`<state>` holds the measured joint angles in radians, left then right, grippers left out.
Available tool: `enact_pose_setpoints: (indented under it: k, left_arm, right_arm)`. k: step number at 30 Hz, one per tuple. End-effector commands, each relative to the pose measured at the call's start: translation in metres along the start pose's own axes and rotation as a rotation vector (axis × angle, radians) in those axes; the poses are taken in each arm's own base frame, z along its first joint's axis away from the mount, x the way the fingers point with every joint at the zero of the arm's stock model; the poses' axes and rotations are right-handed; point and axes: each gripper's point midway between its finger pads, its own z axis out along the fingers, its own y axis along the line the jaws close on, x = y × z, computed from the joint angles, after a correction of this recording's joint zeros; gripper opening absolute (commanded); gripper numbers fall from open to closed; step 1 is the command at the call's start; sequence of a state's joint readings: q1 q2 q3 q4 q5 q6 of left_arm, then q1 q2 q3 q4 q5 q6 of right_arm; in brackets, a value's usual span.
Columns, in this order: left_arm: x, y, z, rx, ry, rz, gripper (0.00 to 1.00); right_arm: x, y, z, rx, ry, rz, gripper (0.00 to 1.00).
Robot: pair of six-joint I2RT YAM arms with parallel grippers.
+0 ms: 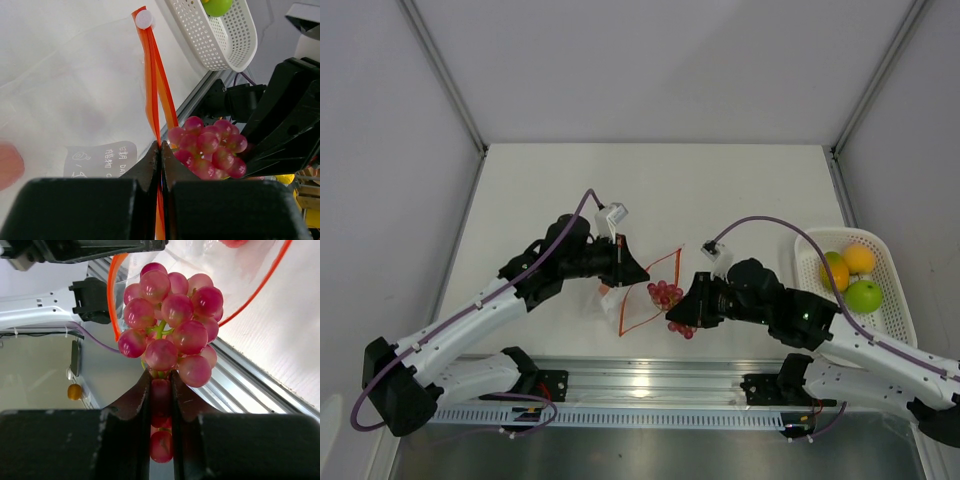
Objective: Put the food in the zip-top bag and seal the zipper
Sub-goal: Place the fake fruit in the zipper food storage bag.
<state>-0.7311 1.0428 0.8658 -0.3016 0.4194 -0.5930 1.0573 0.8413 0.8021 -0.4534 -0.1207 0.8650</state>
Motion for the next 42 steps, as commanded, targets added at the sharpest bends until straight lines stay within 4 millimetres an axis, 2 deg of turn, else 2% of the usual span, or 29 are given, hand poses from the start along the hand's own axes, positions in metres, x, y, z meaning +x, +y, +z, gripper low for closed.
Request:
enact_pose_setpoints:
  k: [1,5,9,10,12,16,19,23,26,33,37,40,42]
  left_arm:
    - [-0.017,-0.013,-0.004,0.025,-0.046,0.039,0.01]
    - [-0.018,-0.018,-0.006,0.049,-0.058,0.042,0.0]
    - [-0.018,-0.025,-0.008,0.089,-0.073,0.047,0.01]
    - [-0.019,-0.027,-0.009,0.098,-0.077,0.05,0.01]
    - [-0.02,-0.028,-0.009,0.102,-0.083,0.051,0.01]
    - [-0.017,-0.029,-0.012,0.113,-0.09,0.045,0.01]
    - [-0.014,-0.027,-0.011,0.114,-0.082,0.035,0.01]
    - [-0.01,-0.028,-0.012,0.129,-0.082,0.027,0.01]
    - [-0.012,-0.029,-0.012,0.135,-0.086,0.025,0.01]
    - [-0.014,-0.029,-0.011,0.132,-0.095,0.017,0.01]
    - [-0.015,-0.035,-0.01,0.165,-0.094,0.007,0.01]
    - [-0.016,-0.037,-0.01,0.175,-0.095,0.002,0.0]
    - [-0.017,-0.037,-0.012,0.168,-0.101,0.001,0.01]
  right_arm:
    - [-0.013,0.009,-0.013,-0.019,-0.075,0.006,0.0]
    - [-0.017,0.005,-0.009,0.018,-0.085,0.026,0.0]
    - [-0.021,0.003,0.01,0.074,-0.065,0.095,0.01]
    - [-0.026,0.009,0.011,0.07,-0.064,0.11,0.01]
    - [-0.029,0.01,0.017,0.101,-0.052,0.143,0.02]
    - [-0.047,0.013,0.027,0.144,-0.095,0.207,0.04]
    - [-0.066,0.021,0.025,0.11,-0.171,0.286,0.06]
    - [-0.086,0.016,0.021,0.117,-0.247,0.378,0.08]
    - [-0.091,0.018,0.021,0.105,-0.252,0.435,0.08]
    - [-0.085,0.038,0.017,0.002,-0.173,0.504,0.13]
    - [-0.09,0.027,0.017,0.058,-0.213,0.511,0.14]
    - [-0.09,0.026,0.024,0.059,-0.207,0.501,0.19]
    - [-0.089,0.025,0.027,0.071,-0.196,0.469,0.31]
